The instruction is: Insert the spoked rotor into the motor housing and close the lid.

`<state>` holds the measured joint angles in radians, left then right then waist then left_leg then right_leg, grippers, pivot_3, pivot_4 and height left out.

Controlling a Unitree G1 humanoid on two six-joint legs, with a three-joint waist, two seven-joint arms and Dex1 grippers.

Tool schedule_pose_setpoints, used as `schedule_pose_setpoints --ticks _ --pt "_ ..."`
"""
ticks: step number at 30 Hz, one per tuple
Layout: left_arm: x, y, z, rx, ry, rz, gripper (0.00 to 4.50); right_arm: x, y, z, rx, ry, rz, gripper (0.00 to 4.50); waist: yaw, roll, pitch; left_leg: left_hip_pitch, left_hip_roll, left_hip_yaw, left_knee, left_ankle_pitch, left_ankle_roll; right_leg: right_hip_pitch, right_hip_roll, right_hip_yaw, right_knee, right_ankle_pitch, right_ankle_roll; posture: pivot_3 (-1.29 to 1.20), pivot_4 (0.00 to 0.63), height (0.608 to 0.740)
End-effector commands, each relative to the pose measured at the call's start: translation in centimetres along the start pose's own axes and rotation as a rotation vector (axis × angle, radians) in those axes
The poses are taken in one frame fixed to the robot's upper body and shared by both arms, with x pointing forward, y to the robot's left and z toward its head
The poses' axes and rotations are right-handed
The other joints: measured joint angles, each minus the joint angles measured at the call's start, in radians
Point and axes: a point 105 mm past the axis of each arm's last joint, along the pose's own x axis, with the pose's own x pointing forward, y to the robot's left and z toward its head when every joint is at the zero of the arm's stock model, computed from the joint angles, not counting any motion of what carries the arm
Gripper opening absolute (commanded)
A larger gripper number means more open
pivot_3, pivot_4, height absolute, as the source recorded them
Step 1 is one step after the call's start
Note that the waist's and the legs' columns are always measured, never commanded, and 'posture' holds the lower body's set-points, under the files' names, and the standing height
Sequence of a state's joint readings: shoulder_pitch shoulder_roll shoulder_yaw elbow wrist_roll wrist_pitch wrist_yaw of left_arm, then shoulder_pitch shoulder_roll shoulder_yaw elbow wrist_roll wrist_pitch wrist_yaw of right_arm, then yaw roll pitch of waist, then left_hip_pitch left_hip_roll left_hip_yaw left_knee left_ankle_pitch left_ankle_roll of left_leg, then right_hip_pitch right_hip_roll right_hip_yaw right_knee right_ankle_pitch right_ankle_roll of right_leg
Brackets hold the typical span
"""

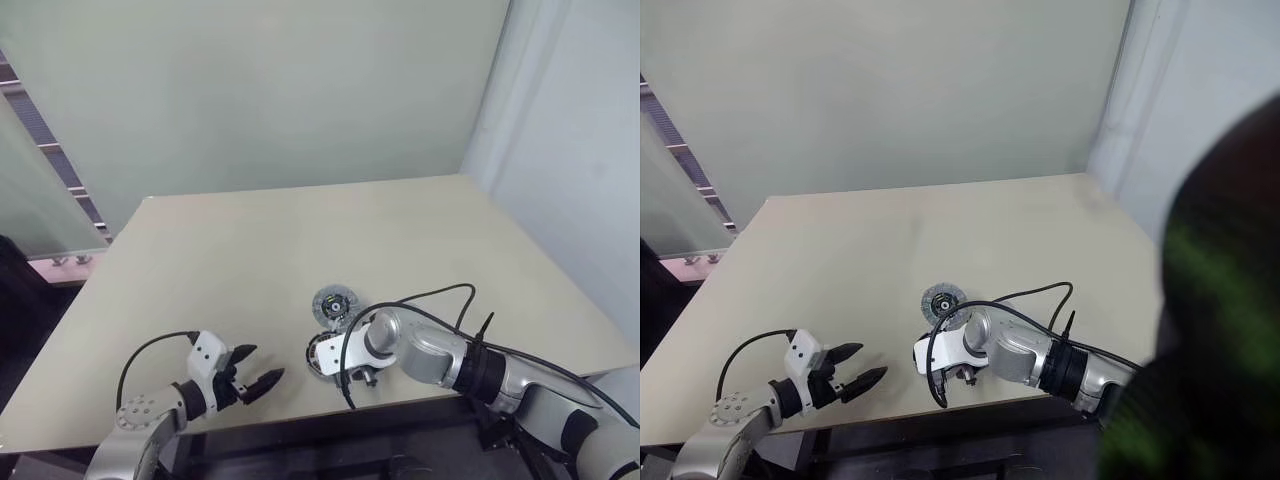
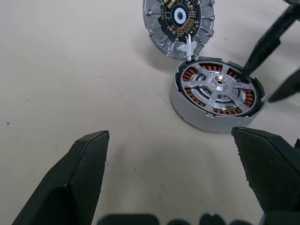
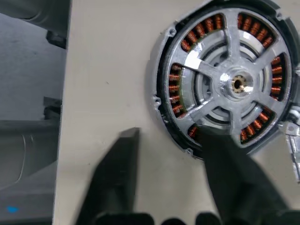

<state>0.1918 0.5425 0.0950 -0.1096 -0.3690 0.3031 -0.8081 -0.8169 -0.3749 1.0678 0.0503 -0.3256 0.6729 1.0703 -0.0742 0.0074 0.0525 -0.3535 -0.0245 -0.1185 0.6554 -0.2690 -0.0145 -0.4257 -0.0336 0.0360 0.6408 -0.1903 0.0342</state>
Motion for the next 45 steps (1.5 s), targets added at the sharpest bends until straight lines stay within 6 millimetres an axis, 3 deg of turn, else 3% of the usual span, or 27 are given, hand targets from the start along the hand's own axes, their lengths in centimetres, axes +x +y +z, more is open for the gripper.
schedule_pose_setpoints --ticks 1,3,5,16,36,43,45 --pt "-0.1 -0.1 1.2 0.044 -0.028 -0.005 4.5 -0.2 -0.3 0.1 0.015 -0.005 -0.017 0.71 0.0 -0.001 0.0 0.0 0.0 0.0 0.0 0.0 0.0 0.0 0.0 0.0 0.0 0.0 0.0 0.0 0.0 0.74" --pt "-0.1 -0.2 1.2 0.043 -0.03 -0.003 4.5 -0.1 -0.3 0.1 0.021 -0.006 -0.018 0.22 0.0 0.0 0.0 0.002 0.0 0.0 0.0 0.0 0.0 0.002 0.0 0.0 0.0 0.0 0.0 0.0 0.0 0.74" --pt "-0.1 -0.2 1.3 0.043 -0.031 -0.002 4.5 0.0 -0.4 0.1 0.028 -0.009 -0.023 0.09 0.002 0.0 0.0 0.002 0.0 0.0 0.0 0.0 0.0 0.002 0.0 0.0 0.0 0.0 0.0 0.0 0.0 0.74" --pt "0.0 -0.2 1.2 0.038 -0.034 0.002 4.5 -0.3 -0.9 1.7 0.166 -0.106 -0.026 0.02 0.001 0.0 0.0 0.004 0.001 0.0 0.001 0.0 0.0 0.002 0.0 0.0 0.001 0.0 0.0 0.0 0.0 0.74" --pt "0.5 0.0 1.4 0.043 -0.044 0.0 4.5 -0.2 -1.5 4.4 0.527 -0.284 0.025 0.02 -0.001 0.0 0.0 0.003 0.002 0.001 -0.002 0.0 0.0 0.0 0.001 0.0 0.001 0.0 0.0 0.0 0.0 0.74" --pt "0.6 -0.1 1.4 0.045 -0.046 -0.002 4.5 -0.5 -1.9 4.3 0.526 -0.288 -0.025 0.02 -0.001 0.0 0.0 0.002 0.001 0.001 -0.002 0.0 0.0 -0.001 0.001 0.0 0.001 0.0 0.0 0.0 0.0 0.74" --pt "0.6 -0.1 1.4 0.046 -0.046 -0.002 4.5 -0.8 -1.8 4.2 0.487 -0.277 -0.03 0.45 -0.001 0.0 0.0 0.002 0.001 0.001 -0.001 0.0 0.0 0.0 0.001 0.0 0.001 0.0 0.0 0.0 0.0 0.74"
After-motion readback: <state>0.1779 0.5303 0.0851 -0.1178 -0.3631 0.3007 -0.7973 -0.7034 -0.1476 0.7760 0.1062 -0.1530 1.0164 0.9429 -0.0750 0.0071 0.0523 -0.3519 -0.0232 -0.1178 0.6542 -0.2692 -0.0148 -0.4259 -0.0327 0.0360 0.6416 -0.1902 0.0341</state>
